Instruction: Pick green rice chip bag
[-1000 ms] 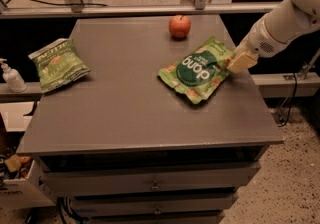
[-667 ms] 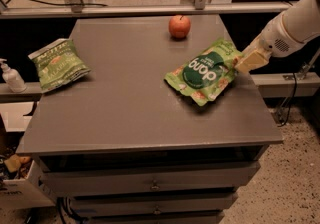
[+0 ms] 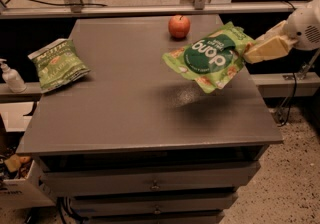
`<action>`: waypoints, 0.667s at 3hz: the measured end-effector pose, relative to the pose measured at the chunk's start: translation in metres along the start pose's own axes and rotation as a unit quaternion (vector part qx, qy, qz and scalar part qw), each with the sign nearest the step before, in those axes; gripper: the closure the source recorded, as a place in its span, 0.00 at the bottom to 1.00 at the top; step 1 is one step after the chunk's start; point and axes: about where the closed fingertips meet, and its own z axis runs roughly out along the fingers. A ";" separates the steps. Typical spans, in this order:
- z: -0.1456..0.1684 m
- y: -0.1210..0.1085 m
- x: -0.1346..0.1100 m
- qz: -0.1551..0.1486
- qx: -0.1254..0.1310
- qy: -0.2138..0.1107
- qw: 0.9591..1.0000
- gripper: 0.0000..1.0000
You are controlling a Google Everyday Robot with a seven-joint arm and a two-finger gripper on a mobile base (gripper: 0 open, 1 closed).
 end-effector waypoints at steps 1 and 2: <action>-0.013 0.018 -0.016 0.018 -0.030 -0.043 0.998 1.00; -0.013 0.020 -0.019 0.020 -0.034 -0.049 0.998 1.00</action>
Offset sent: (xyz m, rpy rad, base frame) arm -0.0130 0.0119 0.0169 0.0987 0.0064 0.0202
